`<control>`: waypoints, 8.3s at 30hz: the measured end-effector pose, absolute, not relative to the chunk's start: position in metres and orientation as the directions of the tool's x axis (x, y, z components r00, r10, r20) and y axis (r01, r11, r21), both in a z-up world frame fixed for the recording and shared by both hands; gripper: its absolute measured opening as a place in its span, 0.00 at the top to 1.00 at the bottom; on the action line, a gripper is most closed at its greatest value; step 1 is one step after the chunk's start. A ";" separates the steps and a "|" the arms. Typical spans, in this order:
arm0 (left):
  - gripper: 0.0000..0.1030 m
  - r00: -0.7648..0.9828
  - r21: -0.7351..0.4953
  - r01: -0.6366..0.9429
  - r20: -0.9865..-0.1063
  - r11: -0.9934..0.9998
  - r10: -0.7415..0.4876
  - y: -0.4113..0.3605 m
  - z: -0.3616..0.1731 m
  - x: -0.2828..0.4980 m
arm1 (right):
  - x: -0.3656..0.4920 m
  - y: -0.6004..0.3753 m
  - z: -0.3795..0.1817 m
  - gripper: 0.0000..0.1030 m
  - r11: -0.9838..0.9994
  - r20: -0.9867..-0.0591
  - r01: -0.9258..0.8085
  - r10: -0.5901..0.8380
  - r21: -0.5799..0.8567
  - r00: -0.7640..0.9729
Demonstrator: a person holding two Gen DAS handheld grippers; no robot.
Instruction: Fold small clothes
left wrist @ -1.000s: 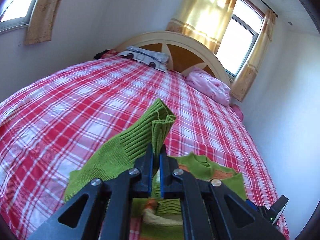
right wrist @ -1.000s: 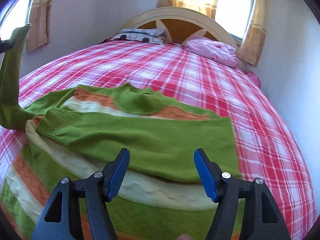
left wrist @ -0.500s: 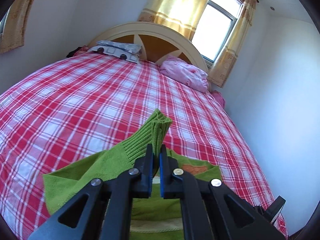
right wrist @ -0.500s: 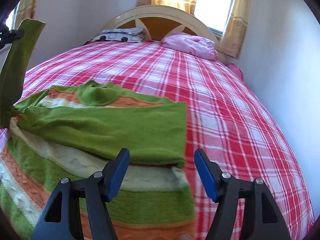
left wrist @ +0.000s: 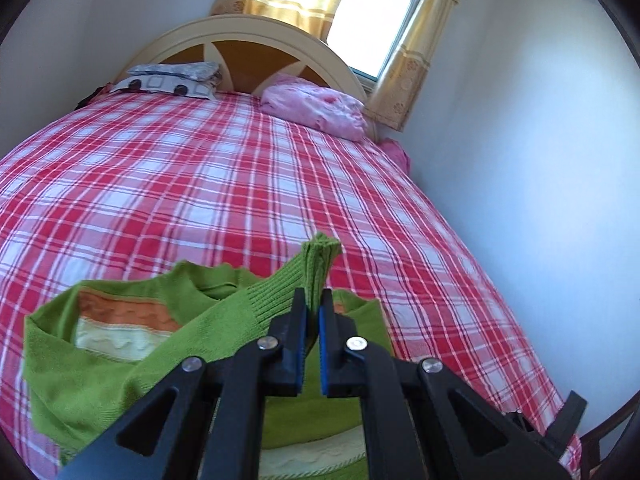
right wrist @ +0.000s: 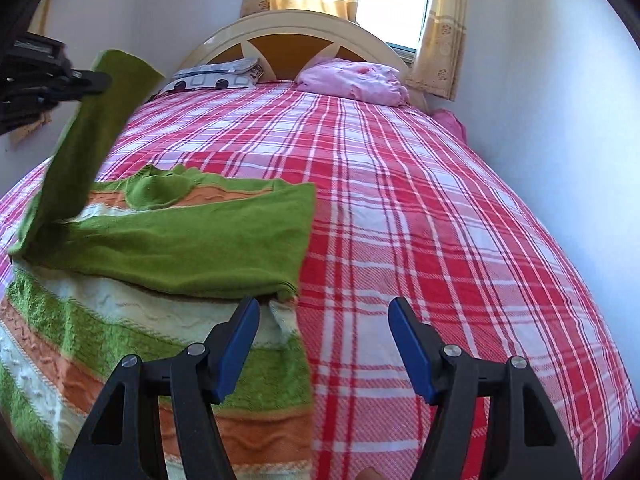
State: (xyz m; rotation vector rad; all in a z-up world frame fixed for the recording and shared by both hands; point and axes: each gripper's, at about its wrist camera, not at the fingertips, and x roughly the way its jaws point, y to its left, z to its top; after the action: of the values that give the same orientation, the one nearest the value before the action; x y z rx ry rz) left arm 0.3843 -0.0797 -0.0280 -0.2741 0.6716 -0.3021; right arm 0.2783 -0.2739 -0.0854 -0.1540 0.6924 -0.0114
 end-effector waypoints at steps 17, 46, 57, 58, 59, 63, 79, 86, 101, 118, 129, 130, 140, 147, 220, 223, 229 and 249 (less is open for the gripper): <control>0.72 0.681 -0.175 0.323 -0.639 0.930 -0.356 -0.165 -0.070 0.368 | 0.268 -0.310 -0.099 0.34 0.999 -0.647 0.006 -0.034 -0.046 0.762; 0.79 0.719 -0.412 -0.039 -0.644 0.910 -0.260 0.112 -0.145 0.323 | 0.437 0.040 -0.087 0.34 0.702 -0.783 -0.653 0.563 0.285 0.263; 0.82 0.721 -0.357 -0.041 -0.657 0.933 -0.220 0.104 -0.147 0.313 | 0.464 0.098 -0.117 0.92 0.737 -0.837 -0.652 0.463 0.181 0.290; 0.82 0.719 -0.358 -0.043 -0.659 0.933 -0.220 0.104 -0.147 0.313 | 0.463 0.101 -0.119 0.89 0.722 -0.837 -0.664 0.476 0.197 0.270; 0.81 0.721 -0.363 -0.042 -0.656 0.931 -0.223 0.105 -0.147 0.312 | 0.460 0.100 -0.121 0.72 0.707 -0.840 -0.674 0.485 0.213 0.243; 0.76 0.732 -0.362 -0.050 -0.647 0.931 -0.212 0.107 -0.146 0.309 | 0.437 0.055 -0.107 0.41 0.725 -0.833 -0.666 0.470 0.176 0.292; 0.29 0.777 -0.164 -0.097 -0.628 0.982 -0.028 0.087 -0.134 0.304 | 0.384 -0.267 -0.111 0.63 0.938 -0.789 -0.144 0.344 0.316 0.508; 0.18 0.754 -0.023 -0.106 -0.653 0.994 0.065 0.069 -0.136 0.306 | 0.368 -0.258 -0.098 0.97 0.943 -0.732 -0.193 0.332 0.271 0.594; 0.13 0.728 0.026 -0.091 -0.681 0.995 0.084 0.062 -0.142 0.313 | 0.348 -0.246 -0.073 0.49 0.988 -0.708 -0.139 0.142 0.062 0.692; 0.12 0.718 0.051 -0.087 -0.689 0.995 0.098 0.058 -0.144 0.316 | 0.352 -0.196 -0.122 0.58 0.952 -0.788 -0.299 0.235 0.068 0.570; 0.09 0.713 0.090 -0.034 -0.695 0.995 0.087 0.047 -0.142 0.314 | 0.340 -0.192 -0.113 0.55 0.959 -0.776 -0.284 0.193 0.018 0.601; 0.09 0.717 0.087 -0.029 -0.693 0.996 0.082 0.047 -0.141 0.312 | 0.338 -0.193 -0.111 0.55 0.959 -0.775 -0.282 0.191 0.017 0.603; 0.09 0.726 0.015 0.018 -0.688 1.000 -0.002 0.045 -0.127 0.272 | 0.297 -0.197 -0.094 0.48 0.953 -0.762 -0.303 0.208 0.017 0.613; 0.09 0.738 0.033 0.049 -0.675 0.998 -0.014 0.041 -0.119 0.236 | 0.254 -0.200 -0.094 0.48 0.948 -0.761 -0.318 0.228 0.030 0.608; 0.51 0.547 -0.241 0.094 -0.798 0.966 -0.252 0.077 -0.170 0.048 | 0.003 -0.280 -0.124 0.41 0.977 -0.798 -0.210 0.150 0.031 0.583; 0.68 0.544 -0.260 0.117 -0.790 0.958 -0.281 0.076 -0.170 0.047 | 0.002 -0.285 -0.124 0.41 0.978 -0.795 -0.201 0.169 0.061 0.582; 0.80 0.552 -0.252 0.141 -0.783 0.958 -0.287 0.074 -0.169 0.044 | 0.000 -0.285 -0.123 0.45 0.975 -0.786 -0.201 0.199 0.097 0.585; 0.91 0.717 -0.220 0.246 -0.614 0.944 -0.330 0.077 -0.118 0.047 | -0.006 -0.307 -0.081 0.92 0.903 -0.566 -0.270 0.421 0.333 0.709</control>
State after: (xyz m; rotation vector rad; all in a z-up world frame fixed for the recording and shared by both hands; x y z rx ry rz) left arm 0.0469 0.0768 -0.1182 -0.1252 0.7028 -0.3197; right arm -0.0055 -0.3070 -0.0813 0.2330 0.6828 0.3874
